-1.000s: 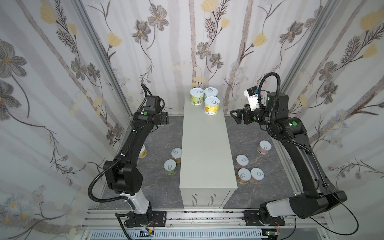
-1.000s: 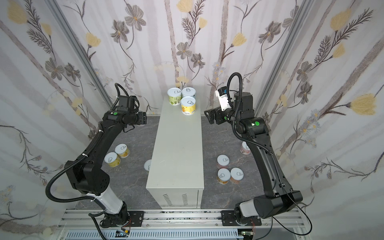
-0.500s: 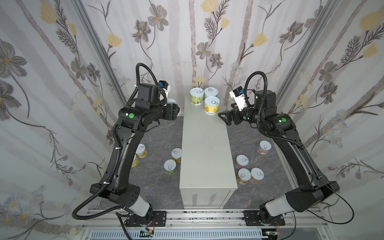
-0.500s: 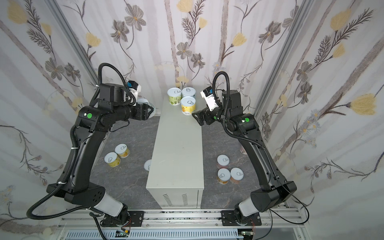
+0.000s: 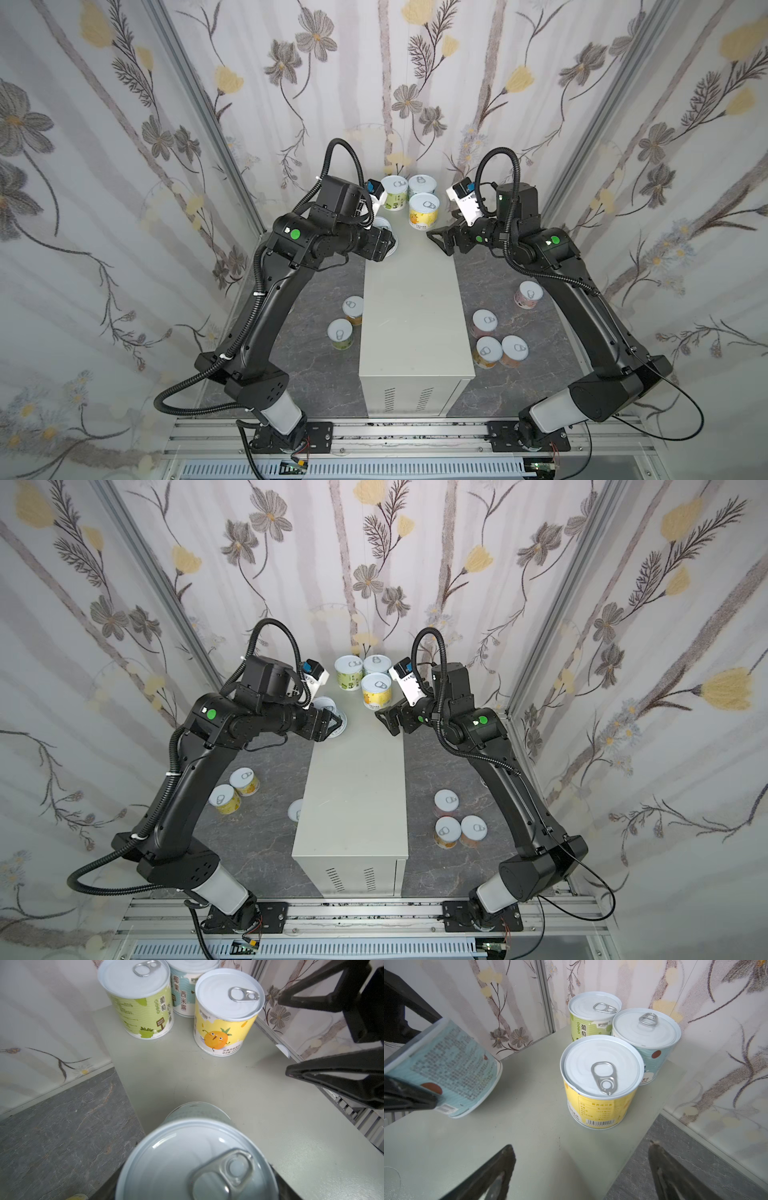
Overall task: Place and organize the canned foods onto the counter
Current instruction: 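Carry the light blue can over the counter toward the cans with the left gripper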
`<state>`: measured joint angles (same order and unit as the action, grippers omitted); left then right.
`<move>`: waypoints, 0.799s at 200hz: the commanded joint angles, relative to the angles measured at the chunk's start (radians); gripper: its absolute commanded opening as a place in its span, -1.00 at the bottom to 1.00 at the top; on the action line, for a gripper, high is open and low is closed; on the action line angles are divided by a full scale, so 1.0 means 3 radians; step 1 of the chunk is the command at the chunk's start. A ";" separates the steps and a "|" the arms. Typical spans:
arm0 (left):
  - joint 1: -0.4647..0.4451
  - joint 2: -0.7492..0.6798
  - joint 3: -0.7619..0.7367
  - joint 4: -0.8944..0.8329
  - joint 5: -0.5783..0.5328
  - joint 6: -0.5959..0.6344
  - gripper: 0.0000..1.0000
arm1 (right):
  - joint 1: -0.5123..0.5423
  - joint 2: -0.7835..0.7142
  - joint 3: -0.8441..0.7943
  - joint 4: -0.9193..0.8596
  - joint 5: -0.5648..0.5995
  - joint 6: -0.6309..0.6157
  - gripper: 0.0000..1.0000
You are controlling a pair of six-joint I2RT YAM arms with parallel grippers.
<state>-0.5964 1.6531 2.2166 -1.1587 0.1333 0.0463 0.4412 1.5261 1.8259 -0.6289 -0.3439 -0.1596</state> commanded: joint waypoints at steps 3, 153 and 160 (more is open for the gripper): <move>-0.0070 0.0072 0.0056 0.0032 -0.0078 0.0027 0.47 | 0.0003 -0.0009 0.0024 0.0153 0.0100 -0.0153 0.99; -0.0105 0.0029 0.0044 0.0232 -0.0056 0.0106 0.82 | -0.0013 -0.0052 -0.0097 0.0152 0.0055 -0.0195 0.99; -0.0106 -0.0027 -0.0030 0.0267 -0.0056 0.0114 0.83 | -0.0015 -0.0060 -0.0118 0.0181 0.0044 -0.0179 0.99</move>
<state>-0.6285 1.6909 2.2391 -1.1290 0.1246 0.0650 0.4374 1.5242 1.8091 -0.6167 -0.3058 -0.2008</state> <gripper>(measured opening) 0.906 0.996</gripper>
